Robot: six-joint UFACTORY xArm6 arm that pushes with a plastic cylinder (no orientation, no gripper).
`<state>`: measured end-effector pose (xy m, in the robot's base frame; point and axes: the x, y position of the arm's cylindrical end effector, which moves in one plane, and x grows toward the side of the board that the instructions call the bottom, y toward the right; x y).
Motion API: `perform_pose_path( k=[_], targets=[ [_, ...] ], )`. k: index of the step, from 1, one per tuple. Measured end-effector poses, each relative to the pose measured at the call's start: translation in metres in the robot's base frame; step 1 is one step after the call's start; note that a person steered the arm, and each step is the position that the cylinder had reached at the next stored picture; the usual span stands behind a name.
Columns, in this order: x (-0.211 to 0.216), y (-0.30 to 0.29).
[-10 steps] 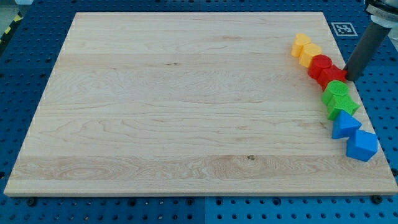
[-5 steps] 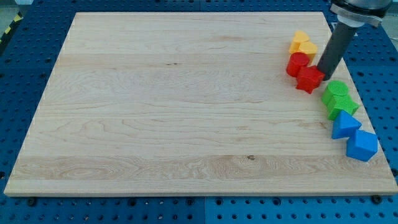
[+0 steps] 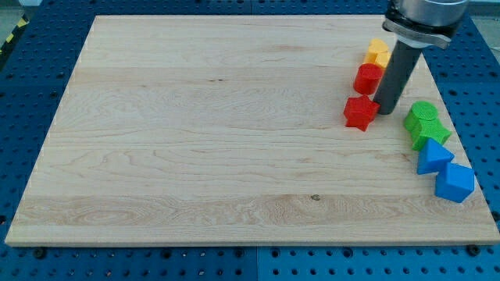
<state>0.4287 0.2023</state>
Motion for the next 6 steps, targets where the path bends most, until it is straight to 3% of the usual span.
perform_pose_path(
  k=[1,4,5,6],
  targets=[
    [0.011,-0.008],
    [-0.003,-0.119],
    [0.009,-0.147],
    [0.042,-0.133]
  ],
)
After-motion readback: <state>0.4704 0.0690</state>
